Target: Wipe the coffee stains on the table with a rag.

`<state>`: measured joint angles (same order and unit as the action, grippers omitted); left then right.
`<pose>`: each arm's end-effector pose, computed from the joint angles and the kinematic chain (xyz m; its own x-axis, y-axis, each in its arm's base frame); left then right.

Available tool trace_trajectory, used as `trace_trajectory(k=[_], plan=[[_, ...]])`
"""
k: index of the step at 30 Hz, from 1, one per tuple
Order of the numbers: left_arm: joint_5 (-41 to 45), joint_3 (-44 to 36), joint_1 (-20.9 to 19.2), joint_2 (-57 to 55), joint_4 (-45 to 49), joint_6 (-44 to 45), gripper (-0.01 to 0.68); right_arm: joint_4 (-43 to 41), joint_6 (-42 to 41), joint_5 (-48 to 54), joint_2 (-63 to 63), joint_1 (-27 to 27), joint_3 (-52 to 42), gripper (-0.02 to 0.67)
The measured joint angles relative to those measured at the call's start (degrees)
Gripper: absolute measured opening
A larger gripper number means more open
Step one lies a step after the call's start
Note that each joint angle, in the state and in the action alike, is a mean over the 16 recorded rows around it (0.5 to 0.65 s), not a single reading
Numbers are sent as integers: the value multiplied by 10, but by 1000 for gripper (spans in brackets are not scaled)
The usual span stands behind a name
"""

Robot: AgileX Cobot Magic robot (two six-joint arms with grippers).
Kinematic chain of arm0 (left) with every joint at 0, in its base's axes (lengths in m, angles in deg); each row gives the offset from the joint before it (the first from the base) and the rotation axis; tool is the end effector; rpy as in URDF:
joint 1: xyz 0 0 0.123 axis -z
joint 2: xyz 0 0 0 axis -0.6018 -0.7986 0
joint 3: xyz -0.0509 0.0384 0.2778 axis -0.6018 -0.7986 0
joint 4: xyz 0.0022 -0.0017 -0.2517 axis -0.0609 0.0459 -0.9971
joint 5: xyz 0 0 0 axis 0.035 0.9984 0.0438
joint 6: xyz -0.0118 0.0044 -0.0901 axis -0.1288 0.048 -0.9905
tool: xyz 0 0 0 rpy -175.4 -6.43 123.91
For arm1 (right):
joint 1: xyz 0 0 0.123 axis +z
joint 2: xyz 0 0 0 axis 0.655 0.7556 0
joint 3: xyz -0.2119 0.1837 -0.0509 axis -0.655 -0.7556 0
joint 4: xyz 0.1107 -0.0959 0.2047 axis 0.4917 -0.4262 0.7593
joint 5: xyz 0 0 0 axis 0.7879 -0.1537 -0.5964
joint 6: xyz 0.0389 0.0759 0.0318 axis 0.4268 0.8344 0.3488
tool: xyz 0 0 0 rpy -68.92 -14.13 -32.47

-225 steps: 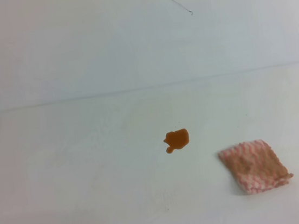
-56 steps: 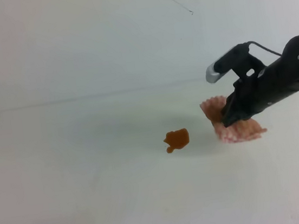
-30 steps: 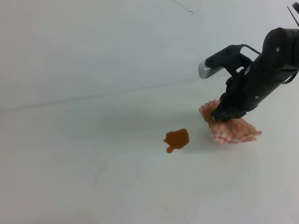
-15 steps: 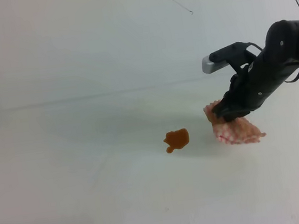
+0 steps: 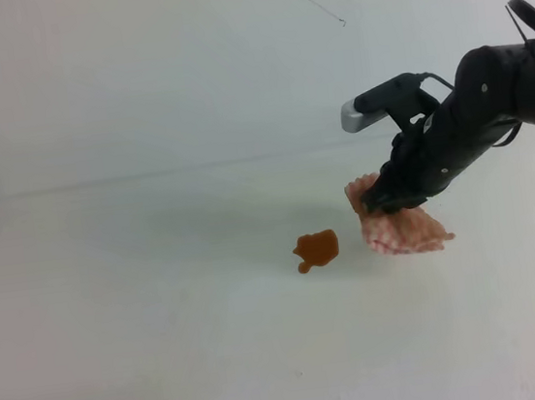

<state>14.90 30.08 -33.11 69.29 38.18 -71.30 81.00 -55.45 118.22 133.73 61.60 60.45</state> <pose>0.0538 -0.0020 0.1836 -0.2429 -0.2322 -0.9419 -0.0096 0.9715 -0.2370 0.4096 0.1688 0.2030 -0.7272 -0.4226 -0.5409 -0.5280 0.8479 0.0473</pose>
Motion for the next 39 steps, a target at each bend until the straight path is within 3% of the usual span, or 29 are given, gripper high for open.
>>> trace_trajectory(k=[20, 39], plan=[[0, 0, 0, 0, 0, 0, -1, -19, -10, -35, 22, 2, 18, -3], [0, 0, 0, 0, 0, 0, -1, -65, -20, 67, 185, 18, 218, -4]])
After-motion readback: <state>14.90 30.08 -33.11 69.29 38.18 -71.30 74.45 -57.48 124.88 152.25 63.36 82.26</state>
